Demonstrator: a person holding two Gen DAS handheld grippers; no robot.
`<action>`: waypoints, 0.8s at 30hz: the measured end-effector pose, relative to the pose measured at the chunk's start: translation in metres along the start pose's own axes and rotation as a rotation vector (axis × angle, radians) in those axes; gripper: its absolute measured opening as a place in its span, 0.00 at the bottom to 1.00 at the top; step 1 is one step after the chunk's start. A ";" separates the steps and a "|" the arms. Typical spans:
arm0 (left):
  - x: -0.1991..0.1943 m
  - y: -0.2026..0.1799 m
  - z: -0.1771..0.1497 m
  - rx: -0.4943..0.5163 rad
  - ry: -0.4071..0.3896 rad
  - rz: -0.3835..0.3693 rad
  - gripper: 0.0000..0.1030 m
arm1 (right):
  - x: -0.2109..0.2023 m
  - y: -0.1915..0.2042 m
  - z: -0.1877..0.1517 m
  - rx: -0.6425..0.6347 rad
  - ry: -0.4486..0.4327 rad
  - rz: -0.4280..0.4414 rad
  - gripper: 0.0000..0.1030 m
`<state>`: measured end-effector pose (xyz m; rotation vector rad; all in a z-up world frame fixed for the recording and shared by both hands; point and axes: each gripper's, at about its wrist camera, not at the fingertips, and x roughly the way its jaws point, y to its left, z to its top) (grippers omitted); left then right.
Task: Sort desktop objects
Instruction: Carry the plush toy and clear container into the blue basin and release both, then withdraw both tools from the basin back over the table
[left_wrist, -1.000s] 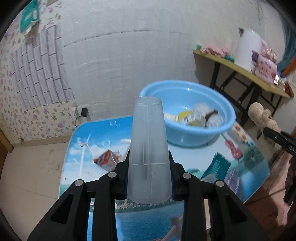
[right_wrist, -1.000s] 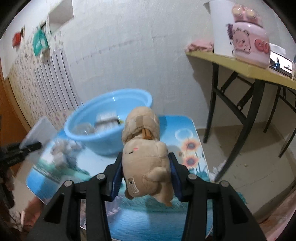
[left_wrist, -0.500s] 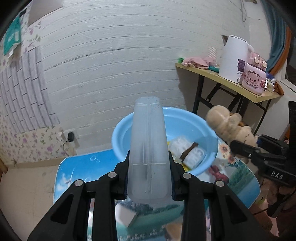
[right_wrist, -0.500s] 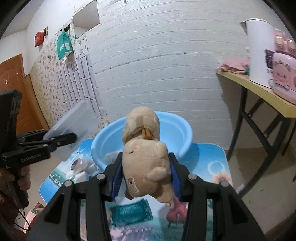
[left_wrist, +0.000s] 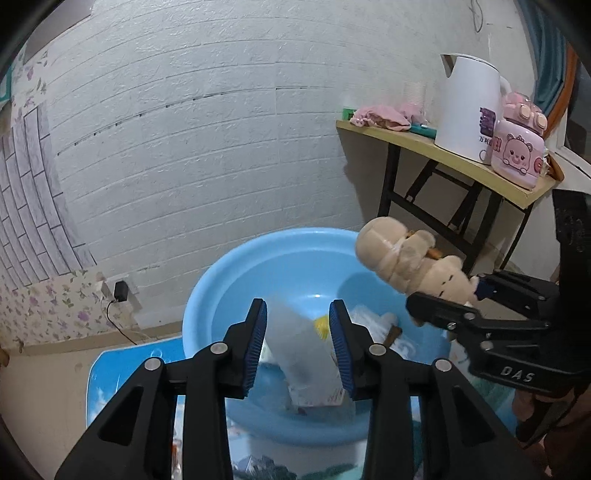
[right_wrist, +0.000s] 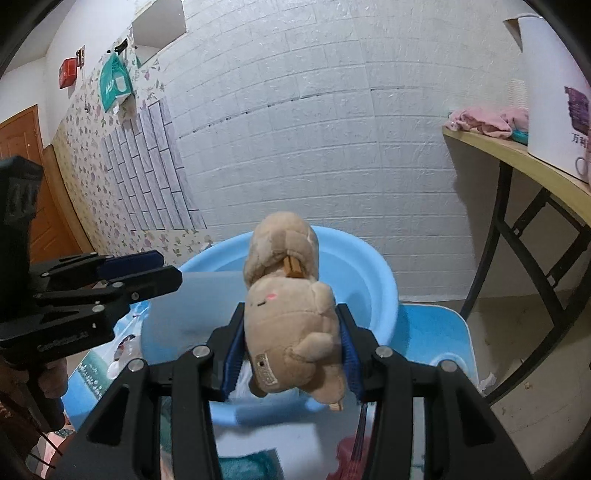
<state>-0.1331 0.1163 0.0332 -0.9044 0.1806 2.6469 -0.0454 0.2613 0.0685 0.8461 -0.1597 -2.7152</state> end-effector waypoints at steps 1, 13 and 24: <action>0.003 0.000 0.002 -0.002 0.002 -0.002 0.33 | 0.003 -0.001 0.000 0.002 0.002 0.000 0.43; 0.001 0.011 -0.009 -0.028 0.027 0.017 0.77 | 0.013 0.011 -0.001 -0.026 0.026 -0.002 0.49; -0.025 0.022 -0.032 -0.076 0.044 0.036 0.99 | -0.016 0.018 -0.013 -0.003 0.037 -0.041 0.49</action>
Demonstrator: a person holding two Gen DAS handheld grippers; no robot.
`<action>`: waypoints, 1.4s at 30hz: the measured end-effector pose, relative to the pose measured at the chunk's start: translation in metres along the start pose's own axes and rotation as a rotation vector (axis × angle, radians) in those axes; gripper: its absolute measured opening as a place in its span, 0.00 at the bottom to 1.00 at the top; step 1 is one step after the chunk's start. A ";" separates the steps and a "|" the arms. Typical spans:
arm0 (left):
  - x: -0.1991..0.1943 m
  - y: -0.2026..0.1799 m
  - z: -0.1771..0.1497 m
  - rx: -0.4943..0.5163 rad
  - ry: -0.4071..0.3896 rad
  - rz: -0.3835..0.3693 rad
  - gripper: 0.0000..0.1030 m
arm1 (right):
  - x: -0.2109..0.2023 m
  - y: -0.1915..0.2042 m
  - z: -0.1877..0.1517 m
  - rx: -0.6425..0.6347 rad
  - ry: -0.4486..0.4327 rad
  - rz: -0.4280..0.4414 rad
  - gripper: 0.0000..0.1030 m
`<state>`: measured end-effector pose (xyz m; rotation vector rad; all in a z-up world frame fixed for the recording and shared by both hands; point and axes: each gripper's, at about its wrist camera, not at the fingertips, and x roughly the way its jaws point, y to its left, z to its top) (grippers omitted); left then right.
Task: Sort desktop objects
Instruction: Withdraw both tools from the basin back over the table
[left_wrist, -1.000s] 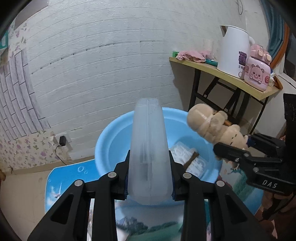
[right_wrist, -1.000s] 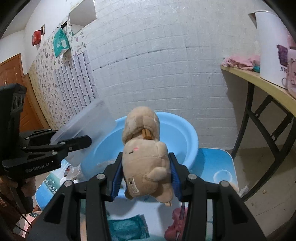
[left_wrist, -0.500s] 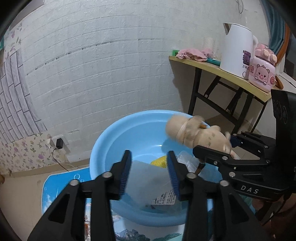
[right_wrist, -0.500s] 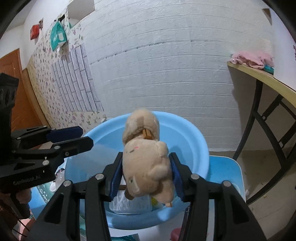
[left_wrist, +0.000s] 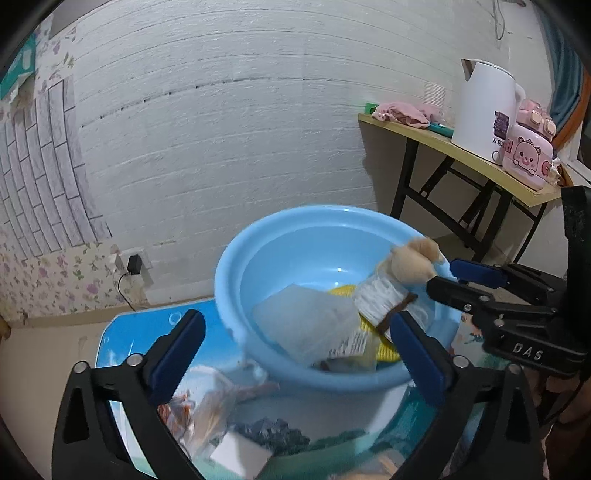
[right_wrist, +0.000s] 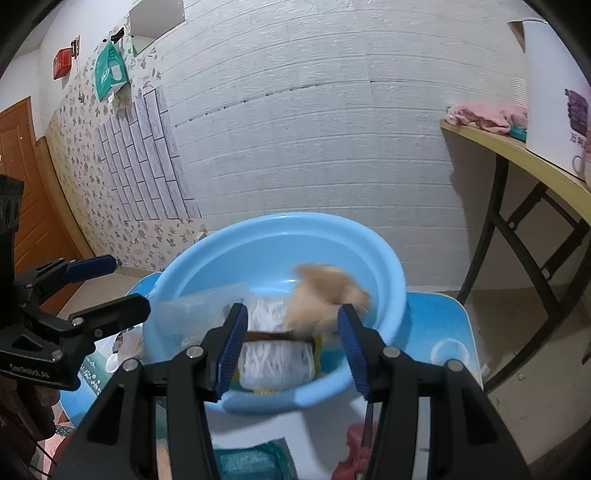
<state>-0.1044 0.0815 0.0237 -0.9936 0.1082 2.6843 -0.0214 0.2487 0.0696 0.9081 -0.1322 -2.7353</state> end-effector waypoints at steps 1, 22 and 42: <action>0.000 0.000 -0.002 -0.003 0.014 -0.006 0.99 | -0.003 0.001 -0.002 0.001 0.001 -0.003 0.49; -0.014 0.009 -0.071 0.003 0.183 0.052 1.00 | -0.023 0.016 -0.062 0.011 0.146 -0.036 0.49; -0.018 0.015 -0.119 -0.033 0.226 0.034 1.00 | -0.021 0.024 -0.102 0.018 0.256 -0.024 0.49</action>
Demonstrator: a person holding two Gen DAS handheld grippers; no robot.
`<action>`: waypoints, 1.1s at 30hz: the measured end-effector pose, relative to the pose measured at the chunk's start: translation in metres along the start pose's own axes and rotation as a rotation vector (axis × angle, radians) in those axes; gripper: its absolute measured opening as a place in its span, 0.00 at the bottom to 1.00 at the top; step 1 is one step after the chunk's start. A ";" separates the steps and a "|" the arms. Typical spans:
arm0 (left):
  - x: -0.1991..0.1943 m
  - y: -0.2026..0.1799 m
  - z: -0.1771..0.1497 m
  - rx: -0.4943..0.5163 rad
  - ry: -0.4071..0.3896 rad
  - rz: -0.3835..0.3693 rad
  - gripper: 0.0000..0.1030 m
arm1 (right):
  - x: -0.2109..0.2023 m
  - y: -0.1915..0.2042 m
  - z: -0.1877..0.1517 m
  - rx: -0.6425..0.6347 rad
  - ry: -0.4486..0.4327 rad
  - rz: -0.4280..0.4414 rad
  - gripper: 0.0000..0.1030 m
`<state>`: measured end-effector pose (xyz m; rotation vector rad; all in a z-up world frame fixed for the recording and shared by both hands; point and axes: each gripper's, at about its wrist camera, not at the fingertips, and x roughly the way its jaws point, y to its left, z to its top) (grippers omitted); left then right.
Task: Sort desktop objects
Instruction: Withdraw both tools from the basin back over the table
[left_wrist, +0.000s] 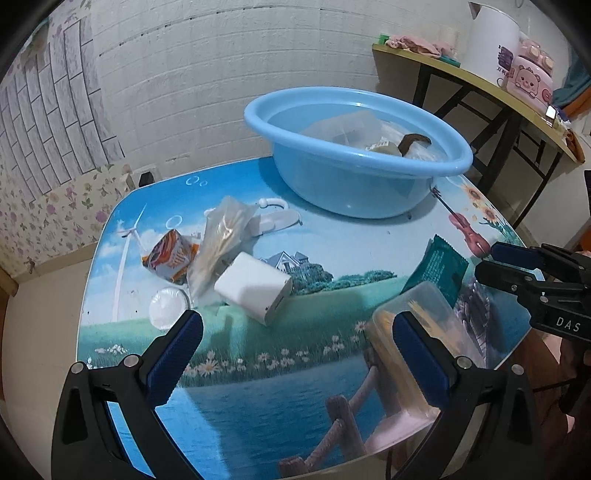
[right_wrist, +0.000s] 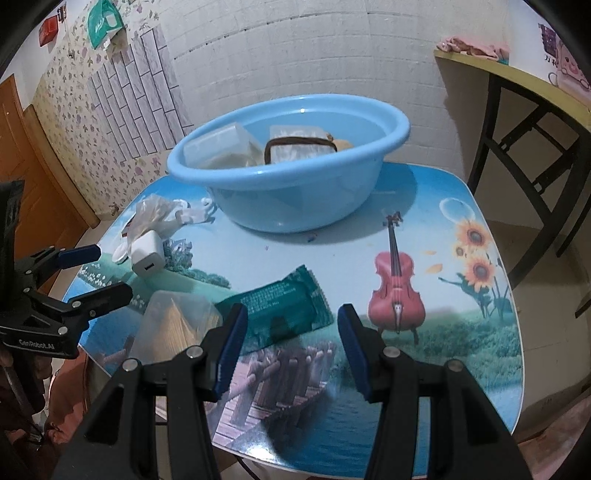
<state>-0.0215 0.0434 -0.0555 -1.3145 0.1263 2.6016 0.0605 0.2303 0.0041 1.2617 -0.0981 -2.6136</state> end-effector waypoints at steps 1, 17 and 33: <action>0.000 0.000 -0.001 -0.001 0.001 0.000 1.00 | 0.000 0.000 -0.001 0.000 0.001 0.000 0.49; -0.002 -0.005 -0.008 0.001 0.004 -0.020 1.00 | -0.001 0.009 -0.007 -0.012 0.010 0.032 0.49; 0.001 -0.008 -0.015 0.001 0.022 -0.034 1.00 | 0.005 0.008 -0.012 -0.011 0.031 0.042 0.49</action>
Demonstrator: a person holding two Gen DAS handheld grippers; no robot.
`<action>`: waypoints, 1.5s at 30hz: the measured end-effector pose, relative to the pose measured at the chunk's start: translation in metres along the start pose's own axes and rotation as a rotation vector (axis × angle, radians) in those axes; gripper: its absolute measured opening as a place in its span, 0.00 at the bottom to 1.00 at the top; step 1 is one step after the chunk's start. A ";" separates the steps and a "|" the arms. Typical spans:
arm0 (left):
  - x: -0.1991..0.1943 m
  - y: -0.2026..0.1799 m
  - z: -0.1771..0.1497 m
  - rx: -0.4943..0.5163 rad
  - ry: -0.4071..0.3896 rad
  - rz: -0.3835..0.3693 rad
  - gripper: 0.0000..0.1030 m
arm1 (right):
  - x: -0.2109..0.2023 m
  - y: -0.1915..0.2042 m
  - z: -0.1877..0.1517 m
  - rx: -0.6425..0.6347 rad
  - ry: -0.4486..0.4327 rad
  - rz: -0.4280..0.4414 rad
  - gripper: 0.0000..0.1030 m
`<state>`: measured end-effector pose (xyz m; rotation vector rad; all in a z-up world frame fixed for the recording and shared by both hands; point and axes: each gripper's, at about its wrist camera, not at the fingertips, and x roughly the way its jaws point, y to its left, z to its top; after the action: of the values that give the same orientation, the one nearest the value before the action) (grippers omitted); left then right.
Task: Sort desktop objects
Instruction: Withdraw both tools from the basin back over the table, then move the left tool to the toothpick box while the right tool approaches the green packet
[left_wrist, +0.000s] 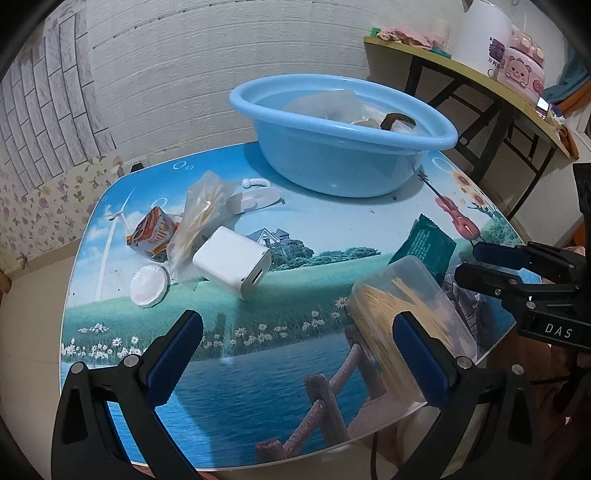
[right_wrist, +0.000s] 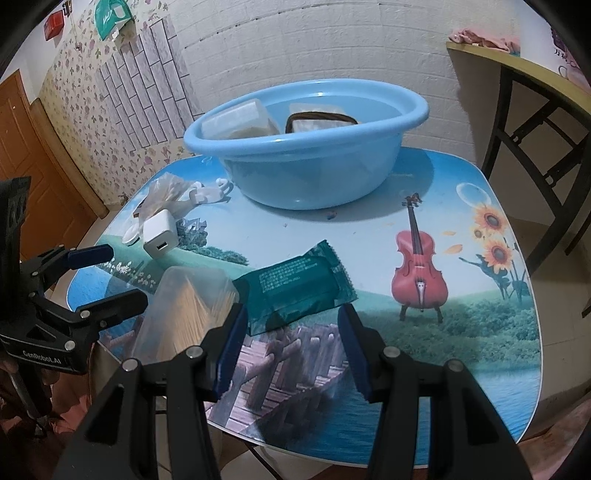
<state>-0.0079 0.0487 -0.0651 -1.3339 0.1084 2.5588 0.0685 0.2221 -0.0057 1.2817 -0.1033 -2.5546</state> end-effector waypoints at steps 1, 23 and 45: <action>0.000 0.000 0.000 0.001 0.000 -0.001 1.00 | 0.000 0.000 0.000 0.000 0.000 0.000 0.49; 0.001 -0.003 -0.003 0.009 -0.003 -0.011 1.00 | 0.004 -0.002 -0.003 0.000 0.010 -0.003 0.49; 0.000 0.006 -0.007 -0.012 0.001 -0.007 1.00 | 0.003 0.006 -0.004 -0.017 0.018 0.004 0.49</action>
<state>-0.0039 0.0412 -0.0699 -1.3379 0.0890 2.5566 0.0711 0.2155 -0.0094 1.2971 -0.0802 -2.5342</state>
